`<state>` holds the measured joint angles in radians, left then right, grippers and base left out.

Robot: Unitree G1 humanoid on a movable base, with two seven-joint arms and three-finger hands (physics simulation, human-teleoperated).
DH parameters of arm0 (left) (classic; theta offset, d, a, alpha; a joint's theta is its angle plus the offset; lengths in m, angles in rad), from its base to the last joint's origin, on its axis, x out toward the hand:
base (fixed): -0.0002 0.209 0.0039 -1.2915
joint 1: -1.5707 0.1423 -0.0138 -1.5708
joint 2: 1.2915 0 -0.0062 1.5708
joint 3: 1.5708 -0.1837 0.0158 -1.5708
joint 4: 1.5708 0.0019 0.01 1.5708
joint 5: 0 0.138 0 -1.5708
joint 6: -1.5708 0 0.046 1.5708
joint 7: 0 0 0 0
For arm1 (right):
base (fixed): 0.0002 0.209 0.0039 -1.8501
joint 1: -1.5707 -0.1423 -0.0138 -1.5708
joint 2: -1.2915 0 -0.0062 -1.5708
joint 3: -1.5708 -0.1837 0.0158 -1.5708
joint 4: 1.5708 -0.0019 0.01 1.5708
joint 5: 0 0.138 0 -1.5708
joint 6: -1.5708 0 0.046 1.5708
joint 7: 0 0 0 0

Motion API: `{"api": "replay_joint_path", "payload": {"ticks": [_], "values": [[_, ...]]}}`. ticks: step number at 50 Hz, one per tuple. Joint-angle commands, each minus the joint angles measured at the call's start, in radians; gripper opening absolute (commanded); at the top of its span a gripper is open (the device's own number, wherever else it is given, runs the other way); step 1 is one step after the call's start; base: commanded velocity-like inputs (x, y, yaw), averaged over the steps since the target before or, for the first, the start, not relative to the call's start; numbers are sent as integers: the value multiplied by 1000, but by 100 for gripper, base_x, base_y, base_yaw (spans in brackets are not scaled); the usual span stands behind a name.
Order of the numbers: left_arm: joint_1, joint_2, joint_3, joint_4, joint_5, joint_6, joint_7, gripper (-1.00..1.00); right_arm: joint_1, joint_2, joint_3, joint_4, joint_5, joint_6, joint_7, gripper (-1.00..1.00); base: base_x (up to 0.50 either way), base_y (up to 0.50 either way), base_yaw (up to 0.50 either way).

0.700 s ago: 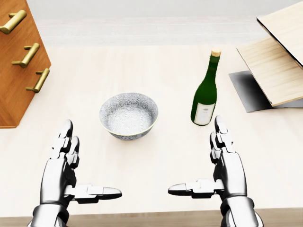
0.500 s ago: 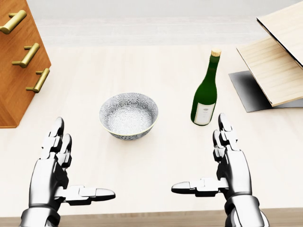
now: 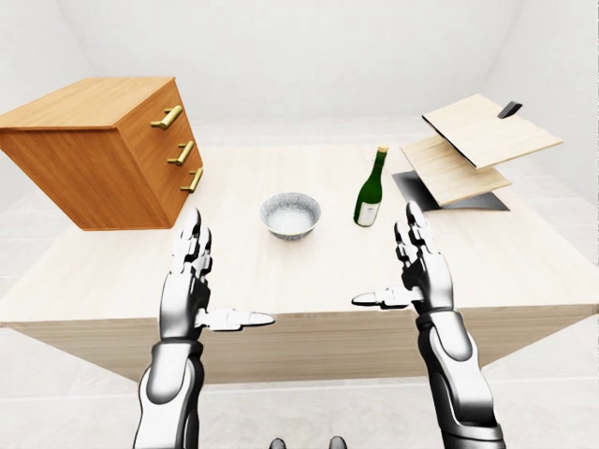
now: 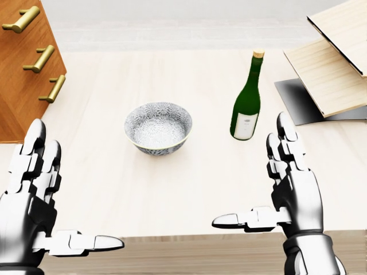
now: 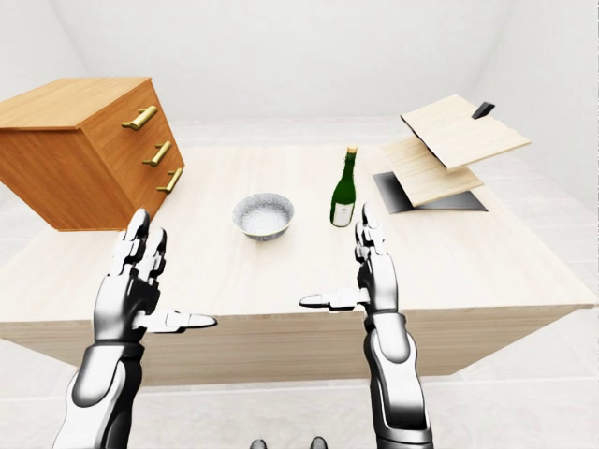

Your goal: Put the wine bottle on the wine rack.

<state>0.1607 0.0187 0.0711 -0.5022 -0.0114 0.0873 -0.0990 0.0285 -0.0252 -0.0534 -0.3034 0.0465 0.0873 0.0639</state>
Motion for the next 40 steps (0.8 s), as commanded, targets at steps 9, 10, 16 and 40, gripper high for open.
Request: {"api": "replay_joint_path", "payload": {"ticks": [9, 10, 16, 40], "values": [[20, -11, -25, -54, 43, 0, -20, 100, -11, 1, -10, 40, 24, 0, 16, 100, -31, -35, 0], [20, -10, -25, -56, 44, 0, -21, 100, -11, 0, -10, 40, 23, 0, 16, 100, -9, -50, 0], [26, -6, -35, -62, 58, 0, -28, 100, -6, 0, -12, 31, 33, 0, 21, 100, -8, -50, 0], [43, -10, -21, -45, 60, 0, -42, 100, 30, 8, 2, 38, 74, 0, 44, 100, -1, -39, 2]]}}
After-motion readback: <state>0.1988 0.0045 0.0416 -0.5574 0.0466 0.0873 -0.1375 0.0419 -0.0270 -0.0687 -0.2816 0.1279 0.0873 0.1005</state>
